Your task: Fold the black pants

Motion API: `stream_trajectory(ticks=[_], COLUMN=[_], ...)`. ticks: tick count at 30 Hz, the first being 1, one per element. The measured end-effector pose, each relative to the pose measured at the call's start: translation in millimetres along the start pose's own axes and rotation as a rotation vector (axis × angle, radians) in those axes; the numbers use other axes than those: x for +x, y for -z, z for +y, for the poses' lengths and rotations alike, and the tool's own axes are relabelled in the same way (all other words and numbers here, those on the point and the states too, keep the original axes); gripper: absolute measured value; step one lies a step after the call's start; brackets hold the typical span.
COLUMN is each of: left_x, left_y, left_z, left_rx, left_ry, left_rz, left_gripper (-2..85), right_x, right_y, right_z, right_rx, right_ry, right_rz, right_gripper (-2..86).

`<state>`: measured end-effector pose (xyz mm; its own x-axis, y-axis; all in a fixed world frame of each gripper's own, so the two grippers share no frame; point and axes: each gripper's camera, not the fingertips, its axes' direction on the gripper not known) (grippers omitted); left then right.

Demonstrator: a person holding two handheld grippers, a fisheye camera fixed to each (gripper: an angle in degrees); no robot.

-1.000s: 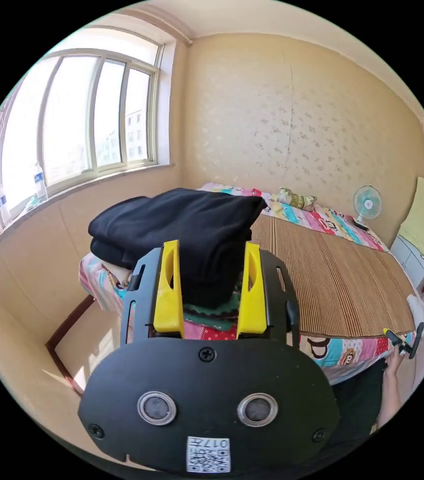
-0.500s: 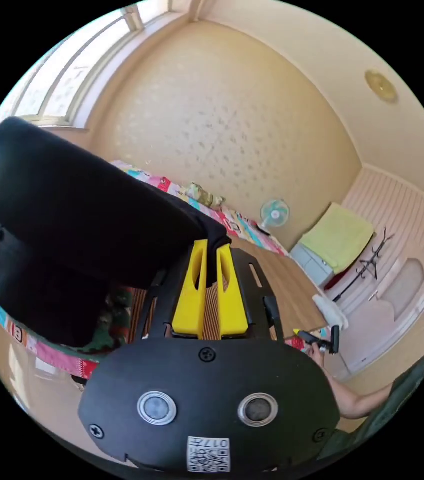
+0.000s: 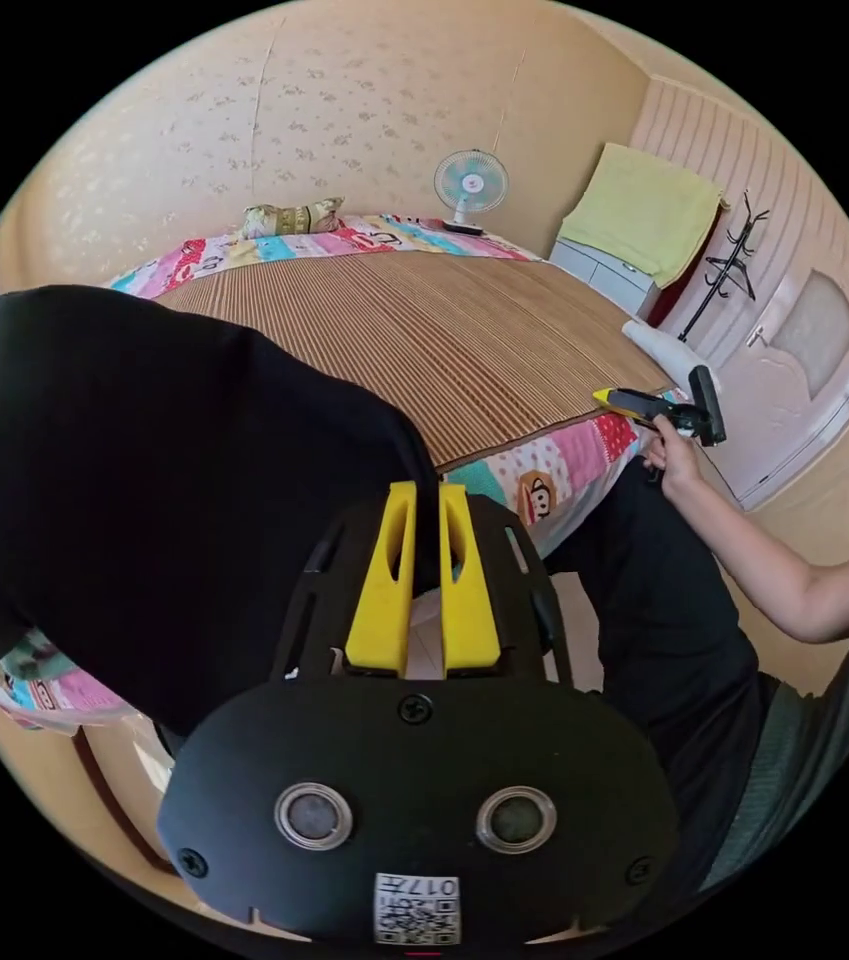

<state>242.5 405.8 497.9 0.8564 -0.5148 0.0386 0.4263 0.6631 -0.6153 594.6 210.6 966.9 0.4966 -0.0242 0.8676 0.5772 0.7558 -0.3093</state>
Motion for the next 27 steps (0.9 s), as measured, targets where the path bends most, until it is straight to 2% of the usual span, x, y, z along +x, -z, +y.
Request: stream_trajectory(ticks=[2,4,6,8,12,16,21,23,25,27], left_x=[-3,-15,-42,-67,-133,-177,-272,-249,-204,-146], left_y=[54,118,190,225,243,237,150,152,181,230], left_z=[11,23,32,30,-15,-63,-128,-134,-140,-141], left_rx=[0.139,0.32,0.495,0.562,0.506,0.511,0.232,0.325,0.411,0.439], left_ry=[0.0,0.085,0.273,0.389,0.492,0.461,0.702,0.641,0.518,0.468], left_rz=[-0.06,-0.211,-0.427,-0.52,-0.556,-0.462,0.05,0.119,0.017,-0.345], left_gripper=[3.6,2.4,3.4,5.9,11.4,8.7,0.3,-0.3,-0.4,0.9], right_x=[7,12,14,16,23,34,40,42,44,46], right_y=[1,2,2,2,1,-1,-5,-7,-10,-12], right_z=[-3,-5,-7,-11,-15,-20,-25,-26,-26,-27], right_rx=[0.005,0.011,0.012,0.012,0.01,0.015,0.019,0.023,0.024,0.023], right_ry=[-0.012,-0.019,-0.02,-0.015,-0.019,-0.034,-0.034,-0.032,-0.031,-0.031], right_rz=[-0.02,-0.029,-0.027,-0.019,-0.026,-0.056,-0.056,-0.049,-0.052,-0.057], right_gripper=[0.4,0.4,0.5,0.5,0.5,0.5,0.5,0.5,0.5,0.5])
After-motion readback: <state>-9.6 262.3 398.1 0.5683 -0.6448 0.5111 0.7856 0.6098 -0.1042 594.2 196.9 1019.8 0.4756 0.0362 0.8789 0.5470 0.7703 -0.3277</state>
